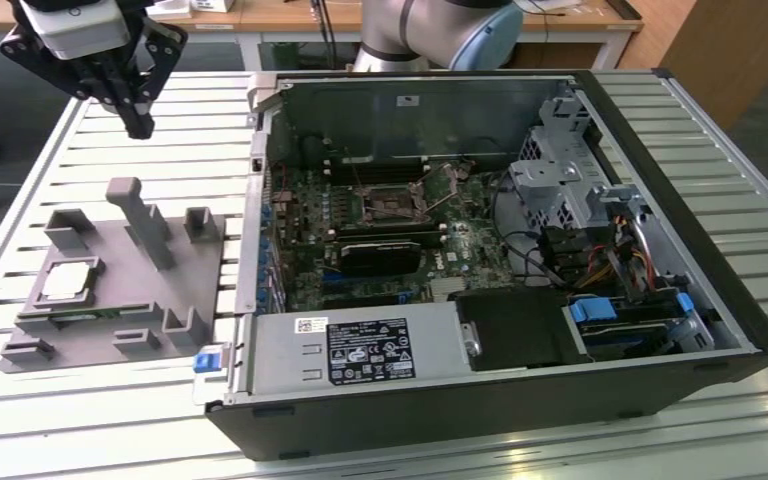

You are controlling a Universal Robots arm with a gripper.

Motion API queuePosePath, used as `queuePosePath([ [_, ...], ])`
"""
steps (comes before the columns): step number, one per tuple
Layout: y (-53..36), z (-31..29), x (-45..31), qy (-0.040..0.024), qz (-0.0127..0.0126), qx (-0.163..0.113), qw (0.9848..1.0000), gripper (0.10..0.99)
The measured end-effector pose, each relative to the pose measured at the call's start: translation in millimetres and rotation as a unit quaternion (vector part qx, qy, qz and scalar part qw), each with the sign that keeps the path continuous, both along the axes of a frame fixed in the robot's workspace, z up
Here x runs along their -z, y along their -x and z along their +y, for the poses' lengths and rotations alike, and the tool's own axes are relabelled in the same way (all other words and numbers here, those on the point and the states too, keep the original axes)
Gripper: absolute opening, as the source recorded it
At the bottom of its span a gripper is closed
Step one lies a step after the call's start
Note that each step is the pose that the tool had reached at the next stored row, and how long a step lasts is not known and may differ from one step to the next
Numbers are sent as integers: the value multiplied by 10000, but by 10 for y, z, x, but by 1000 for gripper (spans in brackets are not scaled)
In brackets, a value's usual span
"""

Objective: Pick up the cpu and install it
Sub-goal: 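Reach for the cpu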

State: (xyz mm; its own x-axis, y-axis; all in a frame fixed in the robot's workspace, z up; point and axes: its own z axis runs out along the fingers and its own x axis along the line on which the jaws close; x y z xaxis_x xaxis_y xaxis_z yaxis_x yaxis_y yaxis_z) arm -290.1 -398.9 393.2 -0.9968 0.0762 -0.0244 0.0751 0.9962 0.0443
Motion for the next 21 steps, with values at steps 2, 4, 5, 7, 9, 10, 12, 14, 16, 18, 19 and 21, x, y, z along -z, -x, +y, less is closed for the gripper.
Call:
queuePosePath([
  [2,11,0,0,0,0,0,10000,106],
  [4,24,0,0,0,0,0,10000,106],
  [5,30,0,0,0,0,0,10000,106],
  [7,43,0,0,0,0,0,10000,106],
  [9,55,0,0,0,0,0,10000,106],
  [10,61,0,0,0,0,0,10000,106],
  [12,73,0,0,0,0,0,10000,106],
  [14,86,0,0,0,0,0,10000,106],
  [16,98,0,0,0,0,0,10000,106],
  [18,110,0,0,0,0,0,10000,106],
  [19,117,0,0,0,0,0,10000,106],
  [21,131,0,0,0,0,0,10000,106],
])
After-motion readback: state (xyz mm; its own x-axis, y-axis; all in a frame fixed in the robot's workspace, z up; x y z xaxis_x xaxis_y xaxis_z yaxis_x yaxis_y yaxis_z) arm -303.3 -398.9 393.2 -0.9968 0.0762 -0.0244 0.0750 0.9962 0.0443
